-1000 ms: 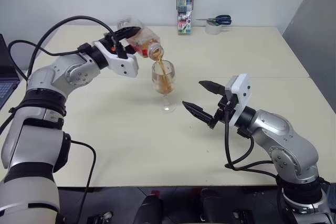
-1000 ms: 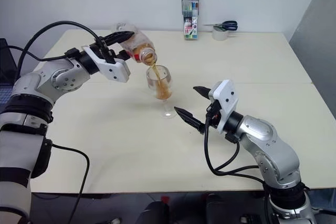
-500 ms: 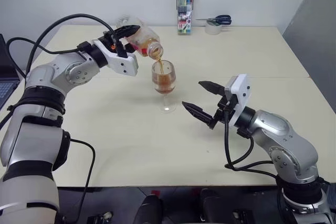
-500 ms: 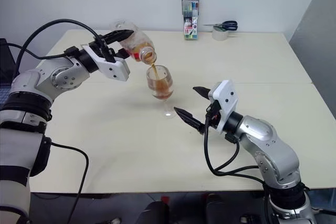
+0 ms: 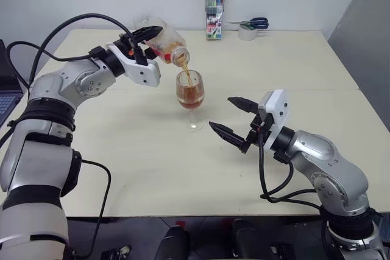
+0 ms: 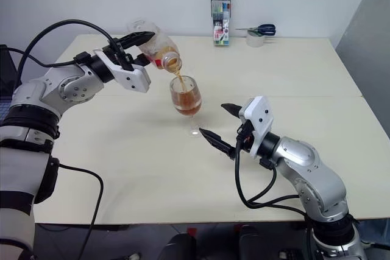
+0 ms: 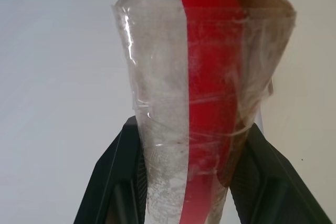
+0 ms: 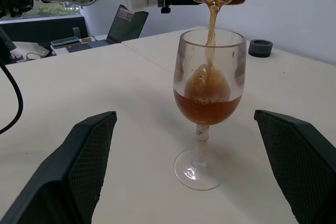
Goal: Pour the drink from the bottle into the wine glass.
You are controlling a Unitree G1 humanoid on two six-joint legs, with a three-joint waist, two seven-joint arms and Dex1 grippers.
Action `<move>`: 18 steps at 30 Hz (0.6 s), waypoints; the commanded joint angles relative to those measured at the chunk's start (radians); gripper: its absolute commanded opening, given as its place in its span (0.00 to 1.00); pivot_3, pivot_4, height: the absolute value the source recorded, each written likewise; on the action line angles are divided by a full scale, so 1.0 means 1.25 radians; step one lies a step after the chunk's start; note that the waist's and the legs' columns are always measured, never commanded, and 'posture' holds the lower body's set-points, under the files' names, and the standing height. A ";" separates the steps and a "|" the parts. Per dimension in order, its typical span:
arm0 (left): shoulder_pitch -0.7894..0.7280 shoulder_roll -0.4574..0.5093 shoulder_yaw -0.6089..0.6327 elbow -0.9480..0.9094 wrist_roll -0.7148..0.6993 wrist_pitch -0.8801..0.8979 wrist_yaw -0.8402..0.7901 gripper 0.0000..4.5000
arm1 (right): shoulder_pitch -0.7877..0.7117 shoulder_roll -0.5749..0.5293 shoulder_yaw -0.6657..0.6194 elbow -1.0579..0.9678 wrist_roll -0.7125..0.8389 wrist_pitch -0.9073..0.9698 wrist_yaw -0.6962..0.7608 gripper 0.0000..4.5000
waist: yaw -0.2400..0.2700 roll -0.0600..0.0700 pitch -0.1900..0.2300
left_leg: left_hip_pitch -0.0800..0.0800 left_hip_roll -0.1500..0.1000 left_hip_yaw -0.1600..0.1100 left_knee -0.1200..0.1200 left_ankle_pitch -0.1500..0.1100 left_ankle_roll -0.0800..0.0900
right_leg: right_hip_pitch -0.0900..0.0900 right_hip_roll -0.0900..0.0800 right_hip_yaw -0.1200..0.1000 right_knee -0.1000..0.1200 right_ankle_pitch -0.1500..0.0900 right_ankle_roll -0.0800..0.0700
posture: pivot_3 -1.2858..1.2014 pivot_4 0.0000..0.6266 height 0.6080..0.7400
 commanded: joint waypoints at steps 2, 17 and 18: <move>-0.036 0.019 0.002 -0.002 -0.001 -0.004 0.016 0.37 | -0.001 0.002 -0.002 -0.036 0.017 -0.001 0.001 1.00 | 0.000 0.000 0.000 | 0.000 0.000 0.000 0.000 0.000 0.000 | 0.000 0.000 0.000 0.000 0.000 0.000 | 0.52 0.24 1.00; -0.036 0.012 0.002 0.009 -0.012 0.004 0.014 0.37 | 0.004 0.003 -0.003 -0.043 0.018 0.003 0.000 1.00 | 0.000 0.000 0.000 | 0.000 0.000 0.000 0.000 0.001 -0.001 | 0.000 0.000 0.000 0.000 0.000 0.000 | 0.52 0.24 1.00; -0.036 0.010 0.002 0.010 -0.013 0.004 0.013 0.37 | 0.005 0.003 -0.003 -0.043 0.018 0.003 -0.001 1.00 | 0.000 0.000 0.000 | 0.000 0.000 0.000 0.000 0.001 -0.001 | 0.000 0.000 0.000 0.000 0.000 0.000 | 0.52 0.24 1.00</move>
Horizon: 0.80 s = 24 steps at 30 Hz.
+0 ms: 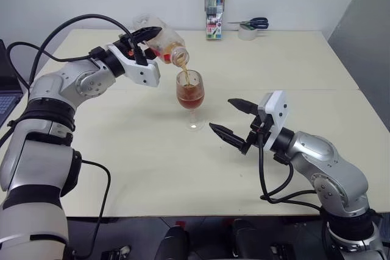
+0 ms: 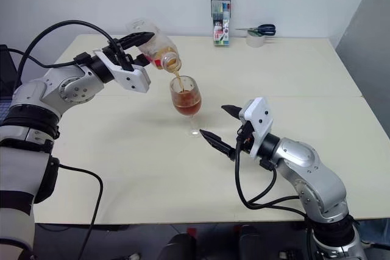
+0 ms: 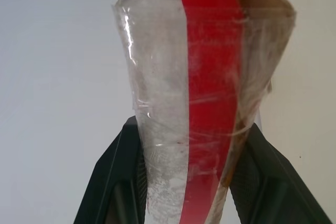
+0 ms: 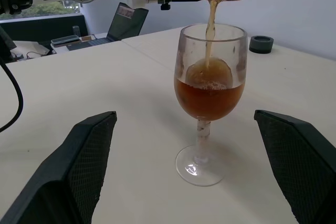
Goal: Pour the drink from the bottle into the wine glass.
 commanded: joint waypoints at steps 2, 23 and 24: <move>-0.032 0.008 0.008 -0.001 -0.014 0.001 0.010 0.37 | -0.001 0.003 -0.003 -0.041 0.018 -0.002 -0.001 1.00 | 0.000 0.000 0.000 | 0.000 0.000 0.000 0.000 0.000 0.000 | 0.000 0.000 0.000 0.000 0.000 0.000 | 0.52 0.24 1.00; 0.082 -0.042 0.097 -0.105 -0.248 0.083 -0.197 0.37 | -0.008 0.008 -0.001 -0.035 0.005 -0.014 -0.001 1.00 | -0.001 0.000 0.000 | 0.001 0.000 0.000 0.000 0.000 0.000 | 0.000 0.000 0.000 0.002 0.000 0.000 | 0.52 0.24 1.00; 0.100 -0.048 0.111 -0.129 -0.283 0.109 -0.224 0.37 | -0.012 0.008 0.001 -0.033 0.001 -0.018 -0.001 1.00 | -0.001 0.000 0.000 | 0.001 0.000 0.000 0.000 0.000 0.000 | 0.000 0.000 0.000 0.002 0.000 0.000 | 0.52 0.24 1.00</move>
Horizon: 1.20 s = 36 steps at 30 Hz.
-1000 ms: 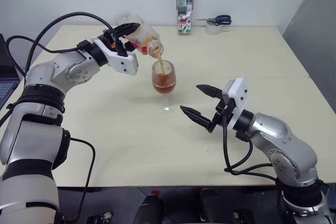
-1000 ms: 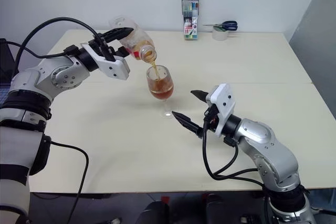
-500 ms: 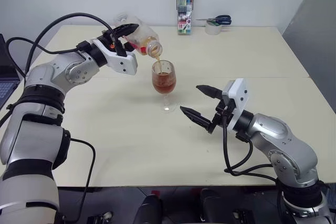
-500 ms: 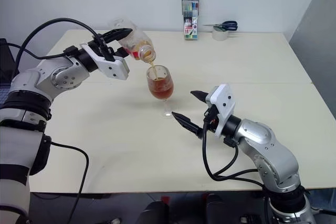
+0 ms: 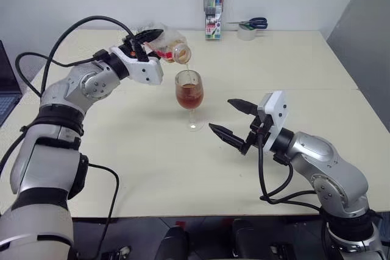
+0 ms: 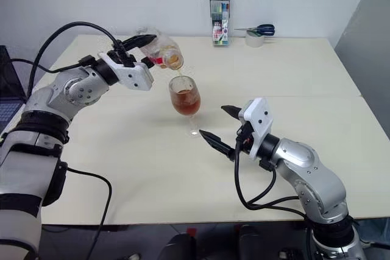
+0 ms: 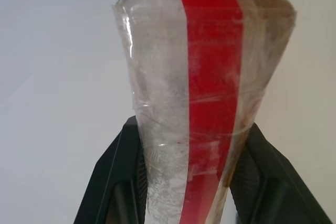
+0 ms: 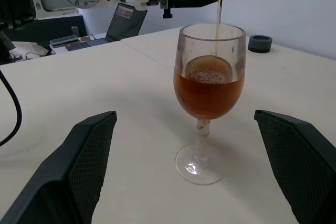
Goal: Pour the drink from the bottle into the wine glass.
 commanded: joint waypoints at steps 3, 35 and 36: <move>0.075 -0.031 0.104 -0.153 -0.201 0.158 -0.136 0.37 | -0.022 0.003 0.004 -0.021 -0.009 -0.034 0.002 1.00 | -0.001 0.000 0.000 | 0.000 0.000 0.000 0.000 0.000 0.000 | 0.000 0.000 0.000 0.001 0.000 0.000 | 0.52 0.24 1.00; 0.472 -0.174 0.486 -0.451 -0.695 0.839 -0.266 0.37 | -0.141 -0.077 0.112 0.026 -0.040 0.038 0.086 1.00 | 0.002 -0.003 -0.002 | 0.003 0.001 0.000 0.002 -0.001 0.002 | 0.000 0.000 0.001 0.006 0.000 0.000 | 0.52 0.24 1.00; 0.473 -0.175 0.485 -0.447 -0.692 0.835 -0.266 0.37 | -0.141 -0.077 0.112 0.026 -0.039 0.040 0.086 1.00 | 0.003 -0.003 -0.002 | 0.003 0.001 0.000 0.002 -0.001 0.002 | 0.000 0.000 0.000 0.006 0.000 0.000 | 0.52 0.24 1.00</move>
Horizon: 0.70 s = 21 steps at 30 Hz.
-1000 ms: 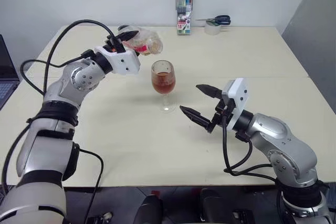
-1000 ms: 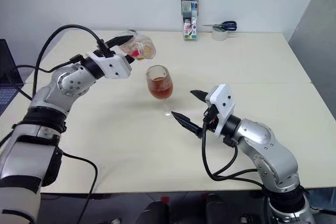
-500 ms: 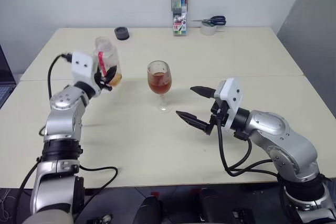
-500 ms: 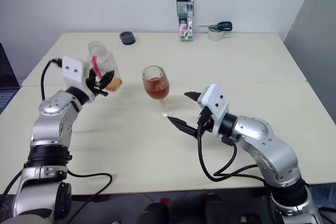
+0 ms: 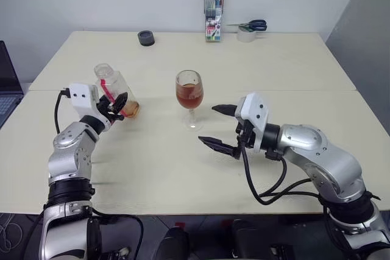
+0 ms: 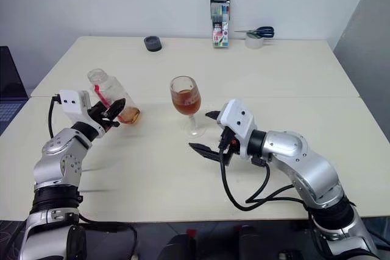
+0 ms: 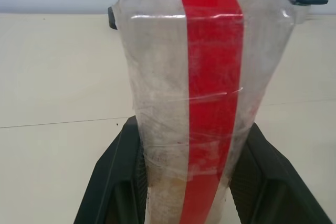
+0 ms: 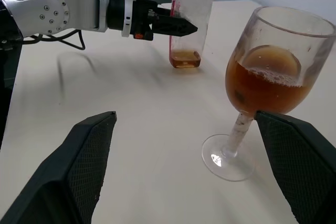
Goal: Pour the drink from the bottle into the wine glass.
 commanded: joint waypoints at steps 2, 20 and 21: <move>-0.007 0.001 -0.003 0.004 0.018 -0.038 -0.002 0.37 | -0.016 0.000 -0.007 -0.016 -0.003 0.000 0.006 1.00 | 0.000 0.000 0.000 | 0.000 0.000 0.000 0.000 0.000 0.000 | 0.000 0.000 0.000 0.000 0.000 0.000 | 0.52 0.24 1.00; 0.009 0.007 -0.032 -0.009 0.076 -0.095 -0.007 0.99 | 0.007 0.006 -0.006 -0.019 -0.007 -0.003 0.000 1.00 | 0.001 0.000 0.000 | 0.000 0.000 0.000 0.000 0.000 0.000 | 0.000 0.000 0.000 -0.001 0.000 0.000 | 0.52 0.24 1.00; 0.012 0.008 -0.033 -0.012 0.081 -0.098 -0.005 0.99 | 0.013 0.006 -0.005 -0.016 -0.011 -0.007 -0.001 1.00 | 0.001 0.000 0.000 | 0.000 0.000 0.000 -0.001 0.000 0.000 | 0.000 0.000 0.000 -0.001 0.000 0.000 | 0.52 0.24 1.00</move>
